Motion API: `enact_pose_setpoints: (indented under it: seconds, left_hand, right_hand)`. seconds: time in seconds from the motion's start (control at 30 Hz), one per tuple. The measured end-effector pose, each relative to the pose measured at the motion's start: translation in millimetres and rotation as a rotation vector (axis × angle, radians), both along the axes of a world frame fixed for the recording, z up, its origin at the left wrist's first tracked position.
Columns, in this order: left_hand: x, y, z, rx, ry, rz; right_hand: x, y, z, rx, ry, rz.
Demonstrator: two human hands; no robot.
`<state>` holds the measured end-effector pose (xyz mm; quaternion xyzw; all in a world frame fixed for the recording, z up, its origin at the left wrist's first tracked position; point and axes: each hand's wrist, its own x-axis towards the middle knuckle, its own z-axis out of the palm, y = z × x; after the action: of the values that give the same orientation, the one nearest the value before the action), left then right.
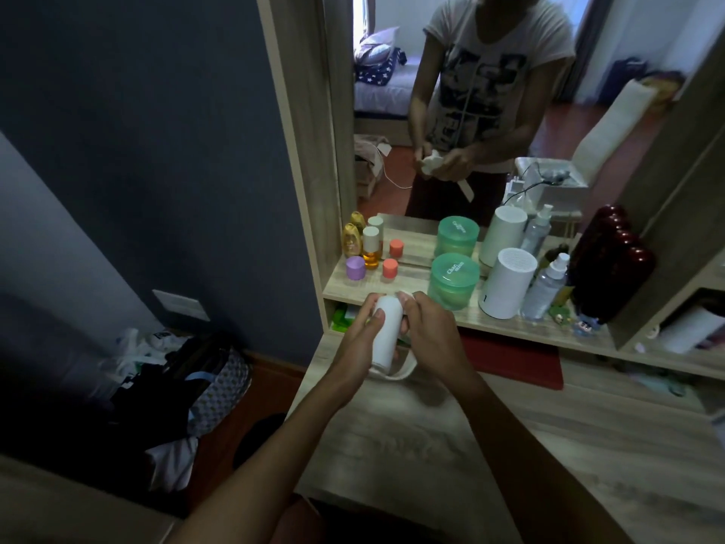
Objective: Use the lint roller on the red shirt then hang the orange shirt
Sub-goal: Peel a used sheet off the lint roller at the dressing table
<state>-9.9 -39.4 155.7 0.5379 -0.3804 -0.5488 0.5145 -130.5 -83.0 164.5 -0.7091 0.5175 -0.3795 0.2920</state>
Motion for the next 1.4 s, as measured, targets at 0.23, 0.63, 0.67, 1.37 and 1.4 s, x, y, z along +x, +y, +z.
enact_pose_setpoints:
  seconds: [0.23, 0.63, 0.67, 1.37, 1.4]
  left_hand:
    - [9.0, 11.4, -2.8, -0.017, -0.061, -0.029]
    - [11.0, 7.8, 6.5, -0.141, -0.228, -0.217]
    - [12.2, 7.8, 7.5, -0.140, -0.225, -0.225]
    - [17.5, 9.8, 14.4, -0.114, -0.144, -0.110]
    - [17.5, 10.0, 12.9, -0.114, -0.154, -0.108]
  right_hand:
    - [-2.8, 2.0, 3.7, 0.219, -0.014, 0.155]
    - [-1.2, -8.1, 11.7, 0.292, 0.011, 0.231]
    - [0.0, -8.2, 11.9, 0.277, -0.002, 0.229]
    - [14.9, 2.2, 9.2, 0.018, 0.048, 0.003]
    - [14.5, 2.3, 8.3, 0.013, 0.066, -0.004]
